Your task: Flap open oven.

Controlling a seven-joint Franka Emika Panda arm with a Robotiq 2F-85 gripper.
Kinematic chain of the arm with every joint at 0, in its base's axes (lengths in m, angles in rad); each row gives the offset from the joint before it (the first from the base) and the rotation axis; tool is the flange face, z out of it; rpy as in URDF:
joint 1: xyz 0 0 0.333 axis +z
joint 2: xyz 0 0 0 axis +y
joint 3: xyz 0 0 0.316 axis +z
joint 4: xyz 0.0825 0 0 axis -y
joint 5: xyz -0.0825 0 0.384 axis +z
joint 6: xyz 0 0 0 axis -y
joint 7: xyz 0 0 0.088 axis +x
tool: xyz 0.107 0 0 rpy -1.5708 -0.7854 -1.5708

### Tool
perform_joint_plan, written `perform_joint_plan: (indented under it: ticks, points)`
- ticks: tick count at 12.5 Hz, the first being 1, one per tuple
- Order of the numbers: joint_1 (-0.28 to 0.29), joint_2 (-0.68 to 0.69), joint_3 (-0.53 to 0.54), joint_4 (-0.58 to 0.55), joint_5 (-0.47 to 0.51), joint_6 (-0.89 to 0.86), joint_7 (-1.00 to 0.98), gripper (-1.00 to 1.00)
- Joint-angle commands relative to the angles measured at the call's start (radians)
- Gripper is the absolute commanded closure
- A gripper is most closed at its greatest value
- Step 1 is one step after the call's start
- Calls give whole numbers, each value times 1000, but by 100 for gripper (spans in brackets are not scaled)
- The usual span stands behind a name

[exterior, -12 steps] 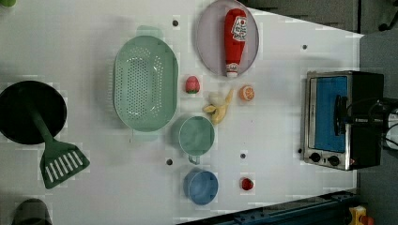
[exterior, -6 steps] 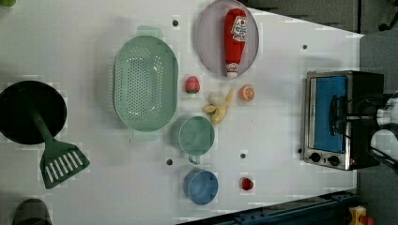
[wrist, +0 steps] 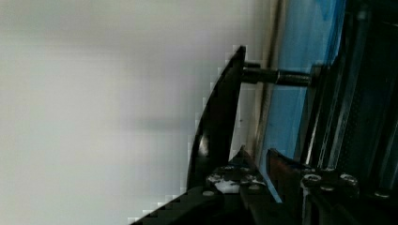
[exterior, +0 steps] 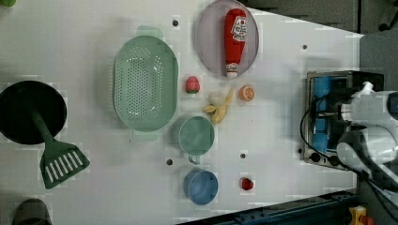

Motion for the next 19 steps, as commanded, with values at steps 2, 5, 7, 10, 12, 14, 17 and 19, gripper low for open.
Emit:
perform_joint_plan:
  ticks: [2,5,7,10,12,14,17,19]
  points:
    - [79,91,52,-22,-163,-3,405,65]
    - [133,174,66,-20,-345,-25,685,65]
    - [161,242,66,-11,-400,-22,786,65]
    - [182,311,66,34,-400,-29,829,65]
    - [189,295,68,62,-370,-9,836,65]
    - [189,243,75,85,-238,24,843,65]
    - [189,119,77,79,70,10,838,65]
    - [184,29,74,79,208,-23,834,65]
